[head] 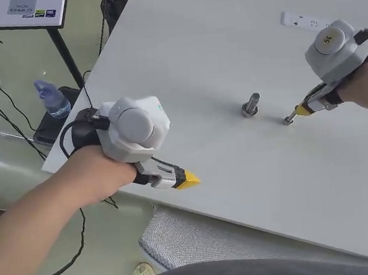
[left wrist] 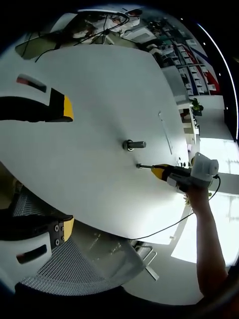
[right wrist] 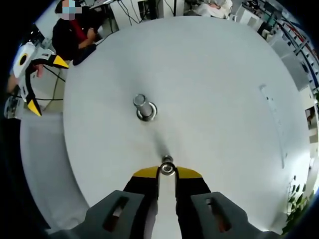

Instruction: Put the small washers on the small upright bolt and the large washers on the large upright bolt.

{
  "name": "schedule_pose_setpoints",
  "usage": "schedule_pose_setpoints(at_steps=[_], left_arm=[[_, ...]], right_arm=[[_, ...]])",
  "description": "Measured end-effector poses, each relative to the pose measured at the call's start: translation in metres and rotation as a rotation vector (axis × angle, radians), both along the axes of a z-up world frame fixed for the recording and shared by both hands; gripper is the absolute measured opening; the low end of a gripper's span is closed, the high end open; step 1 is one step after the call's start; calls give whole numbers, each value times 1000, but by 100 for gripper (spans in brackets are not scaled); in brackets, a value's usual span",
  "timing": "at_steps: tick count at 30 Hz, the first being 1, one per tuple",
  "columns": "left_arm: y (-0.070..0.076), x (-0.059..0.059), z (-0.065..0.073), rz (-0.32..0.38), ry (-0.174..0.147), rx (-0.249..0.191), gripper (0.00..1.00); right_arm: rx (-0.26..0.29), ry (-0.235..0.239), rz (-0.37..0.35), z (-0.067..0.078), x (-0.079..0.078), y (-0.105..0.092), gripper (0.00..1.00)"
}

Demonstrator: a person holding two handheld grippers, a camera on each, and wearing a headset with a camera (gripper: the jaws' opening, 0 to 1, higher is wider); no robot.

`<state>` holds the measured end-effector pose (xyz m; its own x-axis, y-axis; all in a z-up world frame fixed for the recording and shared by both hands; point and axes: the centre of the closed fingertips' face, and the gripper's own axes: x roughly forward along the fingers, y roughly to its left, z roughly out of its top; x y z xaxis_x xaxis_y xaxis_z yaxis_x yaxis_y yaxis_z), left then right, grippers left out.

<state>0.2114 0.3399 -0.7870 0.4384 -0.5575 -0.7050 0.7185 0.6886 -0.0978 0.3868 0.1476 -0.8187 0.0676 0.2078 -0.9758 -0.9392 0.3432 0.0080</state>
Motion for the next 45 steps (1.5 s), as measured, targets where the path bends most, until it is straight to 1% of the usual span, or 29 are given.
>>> schedule_pose_setpoints(at_steps=[6, 9, 17, 19, 21, 23, 26, 30, 32, 36, 38, 42, 43, 45], left_arm=[[1, 0, -2, 3, 3, -1, 75], [1, -1, -3, 3, 5, 0, 75], [1, -2, -4, 9, 10, -6, 75], [1, -1, -5, 8, 12, -5, 75], [1, -1, -5, 8, 14, -3, 75], [1, 1, -4, 8, 9, -9, 75], [2, 4, -4, 9, 9, -6, 75], [5, 5, -5, 9, 12, -4, 75], [6, 5, -6, 10, 15, -4, 75], [6, 3, -9, 8, 25, -2, 74], [6, 2, -10, 9, 30, -2, 74], [5, 2, -10, 8, 33, -4, 74], [5, 2, -10, 8, 31, -6, 74], [4, 4, -8, 9, 29, -14, 74]], right_arm=[[-3, 2, 4, -3, 0, 0, 12], [-2, 1, 1, -6, 4, 1, 12], [-10, 0, 14, -9, 0, 2, 12], [-16, -2, 20, -11, -1, 2, 12], [-21, 2, 22, -15, 1, 0, 12], [-24, 2, 26, -18, 1, 0, 12], [-28, -4, 32, -22, 3, -1, 12], [-32, -2, 30, -24, 1, -1, 12], [-34, 0, 33, -28, 1, -1, 12], [-38, 4, 37, -31, -2, 0, 12], [-38, 6, 40, -35, 0, 1, 12], [-42, 8, 42, -38, 0, 1, 12], [-44, 8, 45, -42, 2, 0, 12], [-44, 6, 47, -44, 2, 1, 12]])
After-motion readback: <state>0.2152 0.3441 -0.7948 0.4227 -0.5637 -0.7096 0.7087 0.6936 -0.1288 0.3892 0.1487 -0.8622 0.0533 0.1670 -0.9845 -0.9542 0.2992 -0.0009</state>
